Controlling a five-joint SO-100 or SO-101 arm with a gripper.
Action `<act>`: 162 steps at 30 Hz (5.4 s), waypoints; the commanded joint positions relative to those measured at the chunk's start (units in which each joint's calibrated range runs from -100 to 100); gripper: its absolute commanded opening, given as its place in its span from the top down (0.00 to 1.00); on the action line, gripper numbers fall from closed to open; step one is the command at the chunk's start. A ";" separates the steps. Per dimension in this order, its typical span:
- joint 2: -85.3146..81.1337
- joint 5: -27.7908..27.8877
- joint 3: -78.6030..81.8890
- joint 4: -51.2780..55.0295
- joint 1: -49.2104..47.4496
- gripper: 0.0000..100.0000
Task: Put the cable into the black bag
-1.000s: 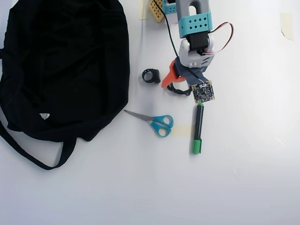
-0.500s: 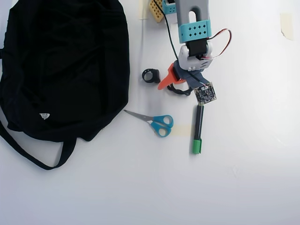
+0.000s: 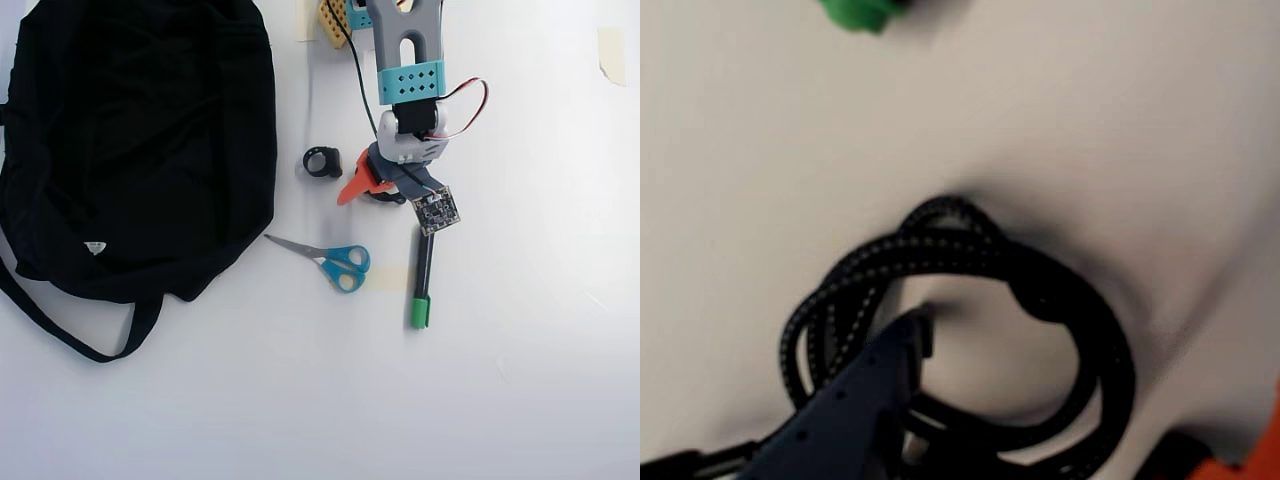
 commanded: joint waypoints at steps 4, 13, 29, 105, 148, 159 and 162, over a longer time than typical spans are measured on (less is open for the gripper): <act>0.87 0.23 0.08 -1.51 1.02 0.58; 0.95 0.18 0.26 -1.42 1.02 0.75; 0.87 0.23 0.26 -1.42 1.70 0.89; -28.26 1.22 -13.49 16.06 11.57 0.98; -26.77 -9.37 -18.16 15.20 57.79 0.98; -6.44 -8.90 -15.91 -2.63 69.09 0.97; -7.18 -7.43 -16.36 -2.11 68.56 0.81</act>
